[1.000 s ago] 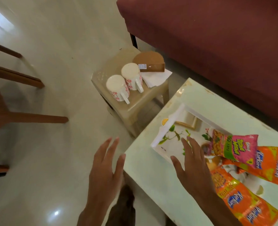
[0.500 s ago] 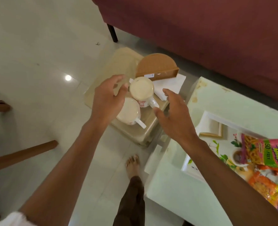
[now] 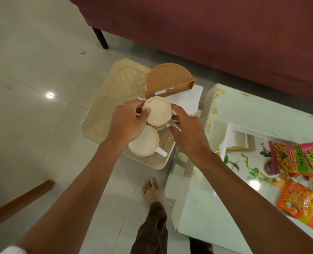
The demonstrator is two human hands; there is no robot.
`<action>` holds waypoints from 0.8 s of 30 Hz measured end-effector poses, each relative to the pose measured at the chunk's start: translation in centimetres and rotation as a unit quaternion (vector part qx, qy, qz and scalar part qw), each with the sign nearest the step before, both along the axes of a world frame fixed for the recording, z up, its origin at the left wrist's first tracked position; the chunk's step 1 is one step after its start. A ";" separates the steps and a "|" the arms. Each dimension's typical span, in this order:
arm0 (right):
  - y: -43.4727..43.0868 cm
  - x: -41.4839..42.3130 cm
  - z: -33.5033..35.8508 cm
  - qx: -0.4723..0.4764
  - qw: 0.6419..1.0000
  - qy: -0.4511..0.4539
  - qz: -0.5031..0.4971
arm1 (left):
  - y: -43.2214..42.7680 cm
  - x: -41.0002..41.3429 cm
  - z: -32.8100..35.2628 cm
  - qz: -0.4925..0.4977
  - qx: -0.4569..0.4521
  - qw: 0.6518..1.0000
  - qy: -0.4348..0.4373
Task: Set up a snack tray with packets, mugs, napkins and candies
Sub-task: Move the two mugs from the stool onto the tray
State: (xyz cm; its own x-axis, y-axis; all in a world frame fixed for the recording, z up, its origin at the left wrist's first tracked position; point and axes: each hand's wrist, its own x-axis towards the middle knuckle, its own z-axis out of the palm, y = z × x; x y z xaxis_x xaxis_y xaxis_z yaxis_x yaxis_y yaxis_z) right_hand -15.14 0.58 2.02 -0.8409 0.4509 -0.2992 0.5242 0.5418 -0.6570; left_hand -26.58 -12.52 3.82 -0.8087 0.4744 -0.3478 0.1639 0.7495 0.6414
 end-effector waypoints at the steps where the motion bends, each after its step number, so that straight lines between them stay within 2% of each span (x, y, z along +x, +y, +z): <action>1: 0.0 0.0 -0.1 0.000 1.000 0.006 -0.005 | 0.1 0.1 0.0 -0.001 0.004 1.000 0.000; 9: 0.4 0.9 0.5 0.004 0.999 0.051 0.006 | 0.5 1.0 1.1 0.017 0.038 0.999 0.020; 17: 1.9 4.6 4.6 0.022 0.986 0.149 -0.064 | 2.4 4.8 6.1 0.037 0.105 0.992 0.058; 19: 2.8 6.3 5.7 0.030 0.982 0.168 -0.077 | 3.0 6.7 7.2 0.047 0.128 0.990 0.034; 24: 5.8 12.9 6.9 0.060 0.970 0.186 -0.144 | 5.6 13.2 8.3 0.103 0.222 0.958 -0.146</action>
State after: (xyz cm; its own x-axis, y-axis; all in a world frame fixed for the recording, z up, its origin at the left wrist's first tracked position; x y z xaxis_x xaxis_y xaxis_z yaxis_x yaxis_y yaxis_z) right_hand -2.26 6.39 8.93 -0.7143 0.6963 0.0705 0.4042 0.4926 -0.7707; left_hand -13.34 -6.92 12.09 -0.7999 0.4692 -0.3741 -0.1935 0.3886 0.9009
